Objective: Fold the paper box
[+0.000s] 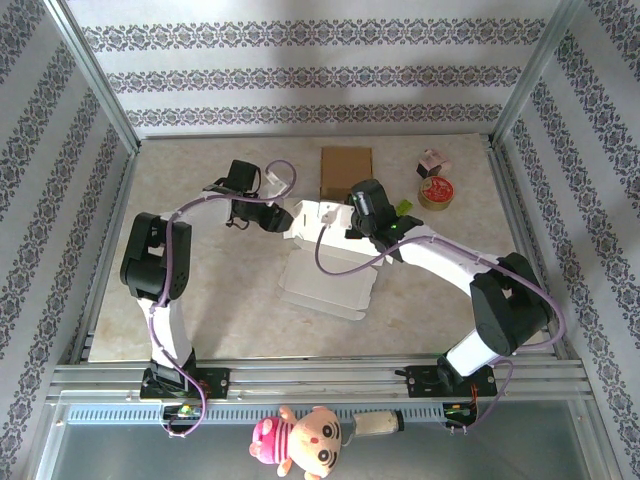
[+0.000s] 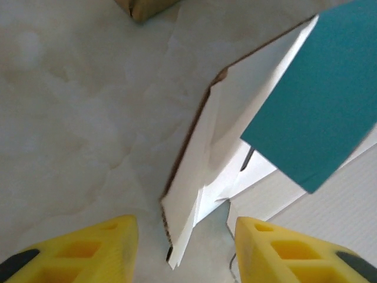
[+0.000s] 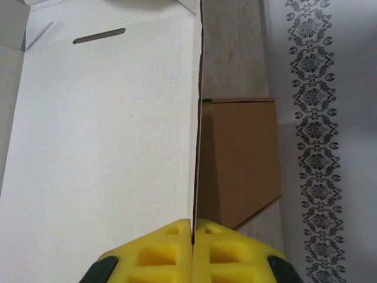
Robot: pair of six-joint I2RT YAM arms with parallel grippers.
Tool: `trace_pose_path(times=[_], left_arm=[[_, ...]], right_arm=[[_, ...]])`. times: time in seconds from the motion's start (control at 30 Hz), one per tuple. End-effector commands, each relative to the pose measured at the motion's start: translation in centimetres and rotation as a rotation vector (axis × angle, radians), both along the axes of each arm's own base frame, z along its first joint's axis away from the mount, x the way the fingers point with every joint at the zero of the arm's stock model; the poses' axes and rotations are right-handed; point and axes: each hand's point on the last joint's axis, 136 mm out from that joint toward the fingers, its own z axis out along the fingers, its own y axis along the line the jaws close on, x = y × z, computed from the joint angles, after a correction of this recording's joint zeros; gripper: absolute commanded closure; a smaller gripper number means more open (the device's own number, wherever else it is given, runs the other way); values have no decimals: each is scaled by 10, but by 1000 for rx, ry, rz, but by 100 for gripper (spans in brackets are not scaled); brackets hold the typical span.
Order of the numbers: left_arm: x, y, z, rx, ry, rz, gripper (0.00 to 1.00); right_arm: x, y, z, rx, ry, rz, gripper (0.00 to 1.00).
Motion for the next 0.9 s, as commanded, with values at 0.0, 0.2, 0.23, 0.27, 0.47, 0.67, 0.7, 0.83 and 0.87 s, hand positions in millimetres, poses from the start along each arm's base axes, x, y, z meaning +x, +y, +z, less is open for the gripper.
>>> trace_pose_path(times=[0.0, 0.2, 0.23, 0.27, 0.47, 0.67, 0.7, 0.83, 0.87], left_arm=[[-8, -19, 18, -101, 18, -76, 61], [-11, -30, 15, -131, 51, -89, 66], [-12, -31, 14, -129, 49, -90, 66], [-11, -30, 15, -124, 44, -88, 67], [4, -13, 26, 6, -99, -8, 98], [17, 0, 48, 115, -385, -30, 100], [17, 0, 51, 122, -426, -40, 100], [13, -6, 53, 126, -515, -125, 100], [12, -8, 53, 126, -533, -144, 100]], right_arm=[[-3, 3, 4, -3, -25, 8, 97], [-5, 8, 5, 38, -25, 7, 97], [-5, 8, 5, 35, -24, 7, 97], [-6, 8, 4, 35, -23, 7, 97], [-13, 9, 11, 73, -24, -5, 91], [-49, 17, 29, 185, 95, 49, 49], [-63, 23, 37, 249, 164, 79, 39], [-91, 39, 85, 611, 401, 31, 19], [-89, 37, 97, 690, 449, -13, 16]])
